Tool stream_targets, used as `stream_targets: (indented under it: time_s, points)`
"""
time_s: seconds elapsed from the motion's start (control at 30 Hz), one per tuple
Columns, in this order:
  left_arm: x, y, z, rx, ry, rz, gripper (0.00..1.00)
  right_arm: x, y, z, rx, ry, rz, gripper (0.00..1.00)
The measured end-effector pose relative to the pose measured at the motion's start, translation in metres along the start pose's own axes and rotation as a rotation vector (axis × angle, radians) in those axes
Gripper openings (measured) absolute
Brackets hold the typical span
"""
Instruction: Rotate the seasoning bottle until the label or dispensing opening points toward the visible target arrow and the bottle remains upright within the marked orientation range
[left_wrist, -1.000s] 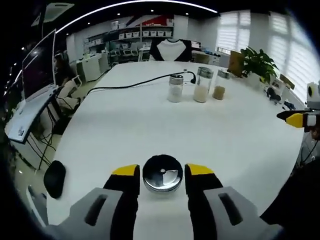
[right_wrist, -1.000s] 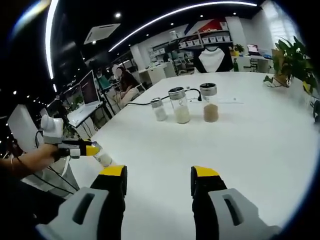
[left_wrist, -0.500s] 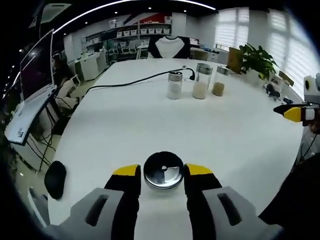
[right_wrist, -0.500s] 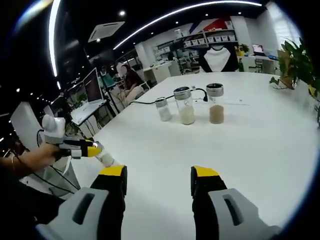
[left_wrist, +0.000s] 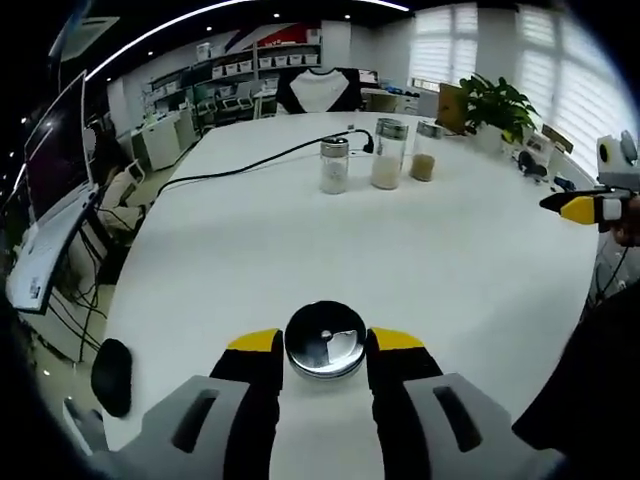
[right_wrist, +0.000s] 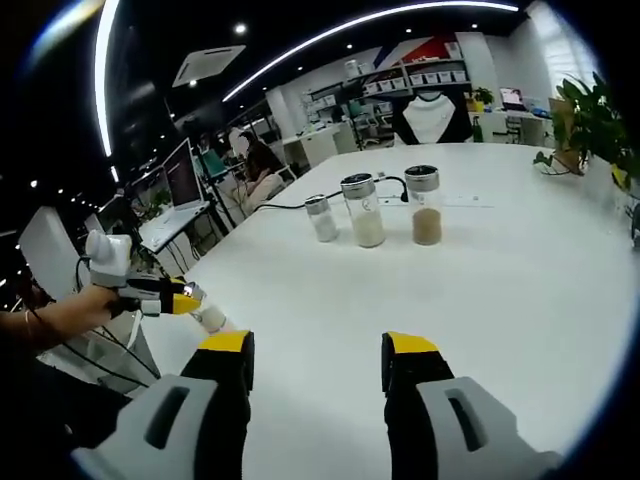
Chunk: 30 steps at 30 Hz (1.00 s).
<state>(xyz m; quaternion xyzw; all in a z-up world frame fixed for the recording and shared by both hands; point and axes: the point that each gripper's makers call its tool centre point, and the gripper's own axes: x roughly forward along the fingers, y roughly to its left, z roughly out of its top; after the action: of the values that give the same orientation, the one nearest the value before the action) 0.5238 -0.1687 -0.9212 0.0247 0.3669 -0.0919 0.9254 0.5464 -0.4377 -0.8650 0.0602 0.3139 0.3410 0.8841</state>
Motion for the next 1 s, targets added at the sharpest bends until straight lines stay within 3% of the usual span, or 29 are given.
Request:
stream_targets:
  time_s: [0.7,1.0]
  points:
    - [-0.0013,-0.0027,0.0019,0.107,0.016,-0.119,0.34,0.0006,0.0048,-0.0012,-0.016,0.008,0.02,0.5]
    - [-0.0013,-0.0031,0.0012,0.127,0.006,-0.121,0.34,-0.0019,0.0092,-0.002,-0.045,0.006,0.031,0.5]
